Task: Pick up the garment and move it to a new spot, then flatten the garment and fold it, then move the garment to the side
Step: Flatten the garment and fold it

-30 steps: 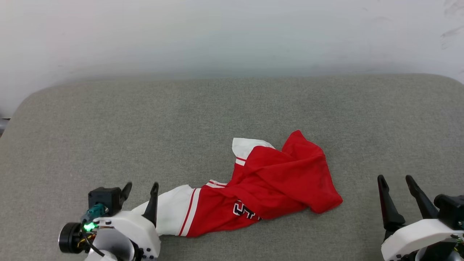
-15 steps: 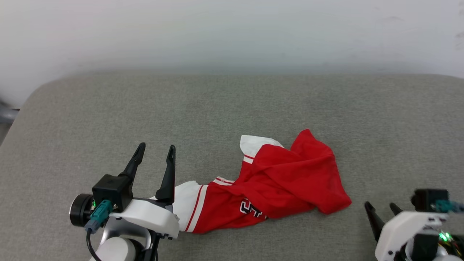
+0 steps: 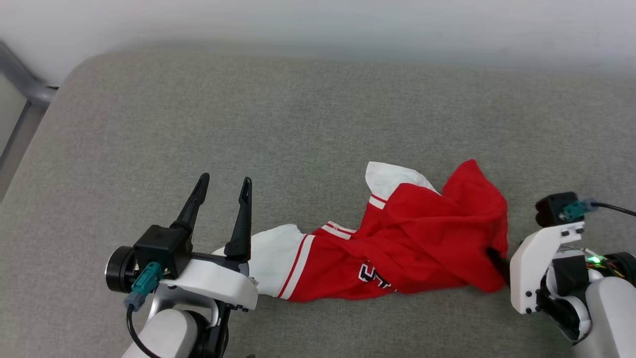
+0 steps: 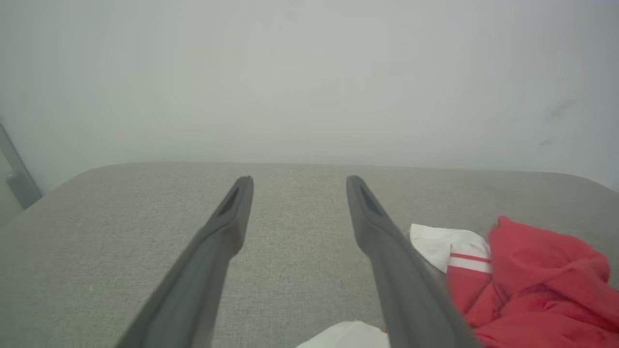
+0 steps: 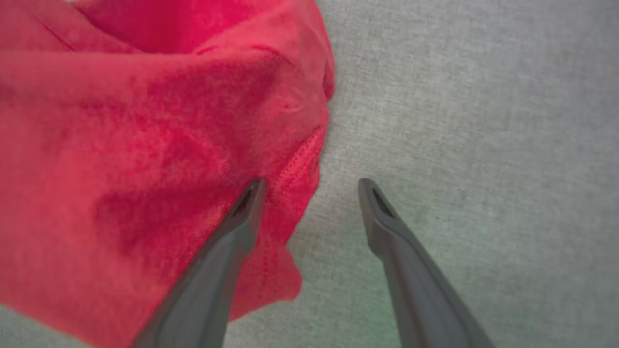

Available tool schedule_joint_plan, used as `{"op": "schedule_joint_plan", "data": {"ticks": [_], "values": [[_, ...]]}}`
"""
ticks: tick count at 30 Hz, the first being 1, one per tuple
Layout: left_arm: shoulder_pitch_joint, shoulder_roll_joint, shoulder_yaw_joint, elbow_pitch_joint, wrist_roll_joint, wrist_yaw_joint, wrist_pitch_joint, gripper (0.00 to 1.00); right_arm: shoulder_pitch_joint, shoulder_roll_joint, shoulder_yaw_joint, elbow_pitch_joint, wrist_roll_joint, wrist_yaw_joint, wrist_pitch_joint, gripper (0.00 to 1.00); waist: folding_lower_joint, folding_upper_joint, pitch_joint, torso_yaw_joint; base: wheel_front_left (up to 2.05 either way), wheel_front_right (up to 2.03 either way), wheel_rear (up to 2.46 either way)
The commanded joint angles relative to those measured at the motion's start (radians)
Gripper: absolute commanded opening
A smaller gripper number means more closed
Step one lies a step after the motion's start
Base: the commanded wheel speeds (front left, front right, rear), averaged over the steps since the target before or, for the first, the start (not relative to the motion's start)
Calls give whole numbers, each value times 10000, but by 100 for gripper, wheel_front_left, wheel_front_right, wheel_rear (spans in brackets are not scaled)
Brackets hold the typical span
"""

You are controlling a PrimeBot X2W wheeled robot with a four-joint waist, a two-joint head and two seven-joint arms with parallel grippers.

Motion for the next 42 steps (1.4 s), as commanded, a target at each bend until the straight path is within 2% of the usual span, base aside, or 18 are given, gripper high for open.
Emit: {"op": "schedule_joint_plan", "data": {"ticks": [1,6,7,8,9,12,17,23,28,33,36,41,42], "values": [[-96,-33,20,85,-1,-18,-76,100,-239,-112,231,257,84,-5,126,100,-1,-1,174,156,0,0,0],[-140,-90,41,270,-70,-69,-144,100,-288,-203,926,1603,617,-4,908,100,-1,-1,191,206,0,0,0],[-122,-89,57,299,-94,-64,-165,100,-194,-122,1002,1878,836,-4,1142,90,-1,-1,172,198,0,0,0],[-90,-73,77,327,-104,-48,-166,100,-135,-82,1129,2099,996,-1,1385,28,-1,-1,148,185,0,0,0],[-45,-60,94,337,-120,-25,-180,100,-128,-94,1232,2208,1082,10,1511,0,-1,-1,124,161,0,0,0],[135,21,173,348,-166,51,-191,100,-335,-188,1280,2118,1278,6,1358,0,-1,-1,36,26,0,0,0],[354,142,220,381,-202,156,-129,100,-533,-489,883,1223,1289,-11,647,0,-1,-1,-256,-293,0,0,0],[688,244,302,445,-346,305,-24,100,634,-604,70,-526,1091,-7,644,0,-1,-1,-728,-766,0,0,0],[947,361,485,444,-448,414,-29,100,2669,-118,-974,-2493,650,-7,1356,0,-1,-1,-905,-1105,0,0,0],[1172,481,564,469,-534,531,59,100,4873,935,-1578,-4041,226,-7,2144,0,-1,-1,-1048,-1363,0,0,0],[1245,545,596,482,-586,560,91,100,5832,1409,-1550,-4287,252,-7,2382,0,-1,-1,-1108,-1449,0,0,0],[1319,583,570,552,-615,568,162,100,6579,1749,-1310,-3723,622,-7,2123,0,-1,-1,-1211,-1501,0,0,0],[1348,576,547,559,-613,583,179,100,6597,1765,-1247,-3601,665,-7,1946,44,-1,-1,-1252,-1508,0,0,0]]}}
